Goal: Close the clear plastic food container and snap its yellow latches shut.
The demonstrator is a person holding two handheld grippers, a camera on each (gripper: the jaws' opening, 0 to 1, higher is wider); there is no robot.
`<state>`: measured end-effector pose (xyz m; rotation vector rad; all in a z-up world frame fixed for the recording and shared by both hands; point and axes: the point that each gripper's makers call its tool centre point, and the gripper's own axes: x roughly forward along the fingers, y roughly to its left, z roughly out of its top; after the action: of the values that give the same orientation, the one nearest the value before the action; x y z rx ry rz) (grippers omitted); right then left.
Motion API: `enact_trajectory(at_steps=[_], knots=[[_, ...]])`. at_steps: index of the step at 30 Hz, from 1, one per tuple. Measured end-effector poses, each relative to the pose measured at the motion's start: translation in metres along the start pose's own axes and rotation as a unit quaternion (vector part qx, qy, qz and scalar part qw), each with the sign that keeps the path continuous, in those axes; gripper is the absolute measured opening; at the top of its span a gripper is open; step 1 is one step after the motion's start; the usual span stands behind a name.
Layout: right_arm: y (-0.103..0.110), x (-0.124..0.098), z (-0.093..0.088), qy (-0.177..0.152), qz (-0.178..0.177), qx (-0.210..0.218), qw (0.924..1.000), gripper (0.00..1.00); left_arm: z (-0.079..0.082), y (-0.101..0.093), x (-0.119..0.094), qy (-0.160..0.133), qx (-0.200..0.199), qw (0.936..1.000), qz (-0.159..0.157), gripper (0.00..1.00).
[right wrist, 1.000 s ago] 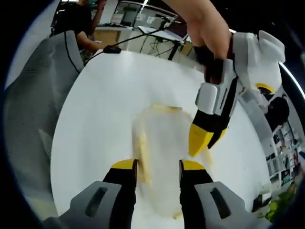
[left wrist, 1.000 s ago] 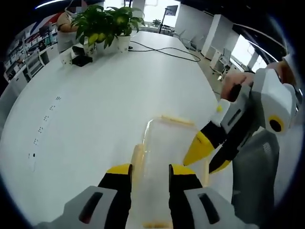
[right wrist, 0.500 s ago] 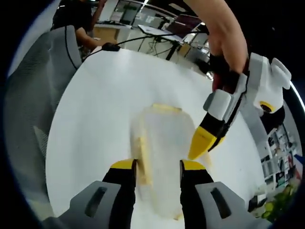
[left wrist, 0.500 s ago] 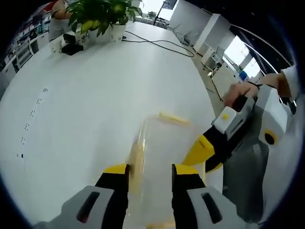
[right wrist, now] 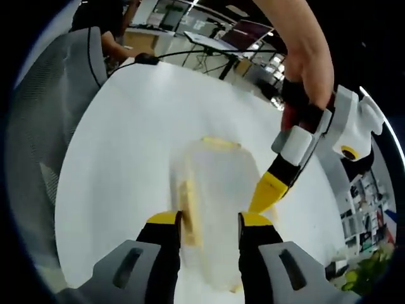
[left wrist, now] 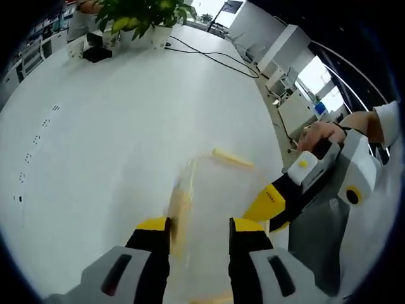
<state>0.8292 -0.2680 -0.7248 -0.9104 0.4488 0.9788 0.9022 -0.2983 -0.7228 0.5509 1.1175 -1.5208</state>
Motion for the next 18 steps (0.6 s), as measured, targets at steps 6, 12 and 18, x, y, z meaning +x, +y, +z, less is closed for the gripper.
enact_trajectory(at_steps=[6, 12, 18], knots=[[-0.001, 0.001, 0.000, 0.005, 0.000, -0.003, 1.0000, 0.31, 0.000, -0.004, 0.001, 0.008, 0.002, 1.0000, 0.005, 0.29], [-0.001, 0.002, -0.001, 0.007, 0.001, -0.006, 1.0000, 0.31, 0.000, -0.002, 0.001, 0.017, -0.002, 0.9998, 0.006, 0.29], [-0.004, 0.000, -0.002, 0.014, -0.002, -0.010, 0.9999, 0.31, -0.002, -0.006, 0.001, 0.021, -0.004, 0.9997, 0.008, 0.28]])
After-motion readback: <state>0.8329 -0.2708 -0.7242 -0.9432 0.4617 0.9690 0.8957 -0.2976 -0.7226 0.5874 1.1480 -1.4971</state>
